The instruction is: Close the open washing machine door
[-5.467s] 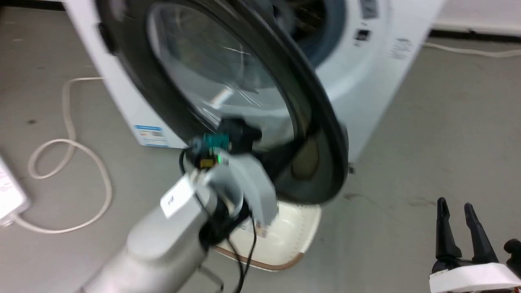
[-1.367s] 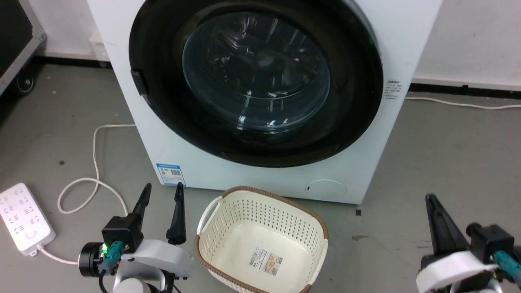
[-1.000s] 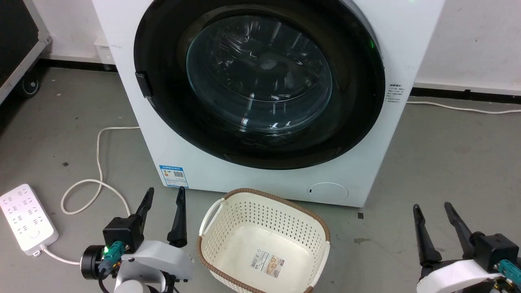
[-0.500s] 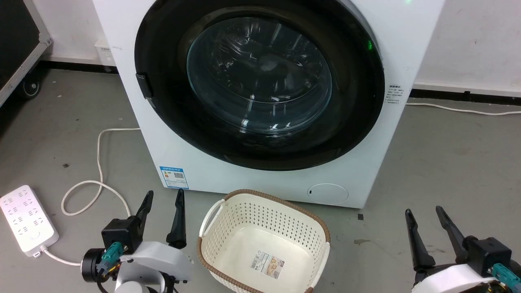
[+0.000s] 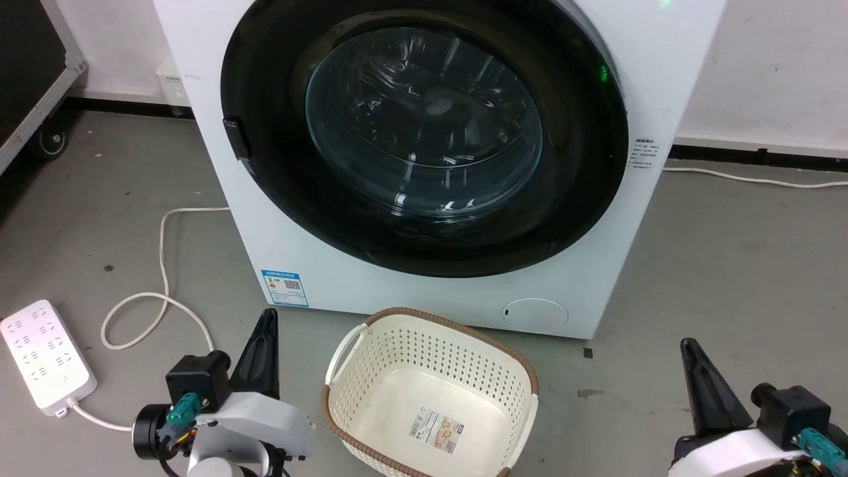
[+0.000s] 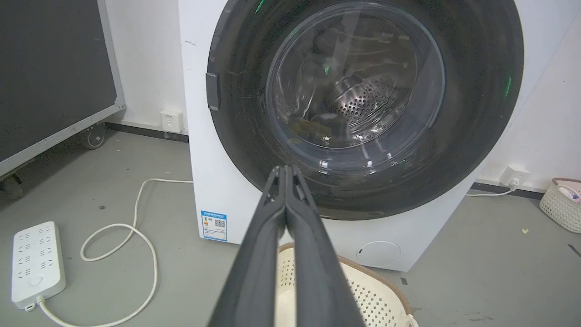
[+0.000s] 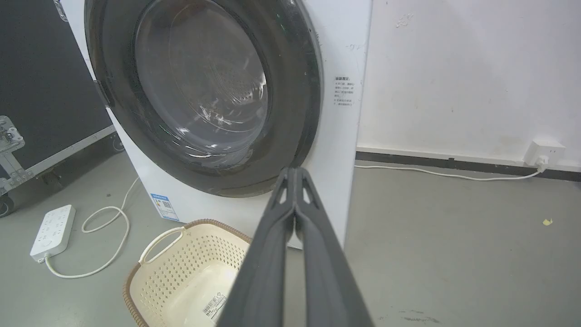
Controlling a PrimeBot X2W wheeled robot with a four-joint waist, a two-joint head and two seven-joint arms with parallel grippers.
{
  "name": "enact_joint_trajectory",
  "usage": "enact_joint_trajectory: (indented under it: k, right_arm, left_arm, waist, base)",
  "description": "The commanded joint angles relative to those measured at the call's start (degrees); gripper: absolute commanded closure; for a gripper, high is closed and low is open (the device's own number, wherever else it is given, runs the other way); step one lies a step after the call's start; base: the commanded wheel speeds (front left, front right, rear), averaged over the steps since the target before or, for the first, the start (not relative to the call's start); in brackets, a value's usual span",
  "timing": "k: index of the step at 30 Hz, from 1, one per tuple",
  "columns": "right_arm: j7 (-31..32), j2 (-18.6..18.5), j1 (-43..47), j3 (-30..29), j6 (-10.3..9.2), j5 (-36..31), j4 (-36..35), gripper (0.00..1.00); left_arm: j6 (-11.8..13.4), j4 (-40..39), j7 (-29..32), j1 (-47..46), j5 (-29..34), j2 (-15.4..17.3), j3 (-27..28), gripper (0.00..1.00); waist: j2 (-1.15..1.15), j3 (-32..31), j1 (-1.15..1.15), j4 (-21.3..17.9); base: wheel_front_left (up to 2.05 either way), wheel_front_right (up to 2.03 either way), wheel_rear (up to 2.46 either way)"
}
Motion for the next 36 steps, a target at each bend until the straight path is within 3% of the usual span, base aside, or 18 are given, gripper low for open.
enact_joint_trajectory:
  k: [1, 36]
  right_arm:
    - [0.38, 0.02, 0.03, 0.18, 0.00, -0.20, -0.51, 1.00]
    - [3.72, 0.05, 0.18, 1.49, -0.01, -1.64, -3.33, 1.00]
  left_arm:
    - [0.05, -0.48, 0.47, 0.44, 0.52, -0.06, 0.16, 1.00]
    - [0.32, -4.87, 3.72, 2.73, 4.63, -0.73, 1.41, 1.00]
  waist:
    - [0.00, 0.02, 0.00, 0.05]
    - [0.00, 0.47, 0.00, 1.05]
  base:
    - [0.00, 0.00, 0.00]
    - [0.00, 0.00, 0.00]
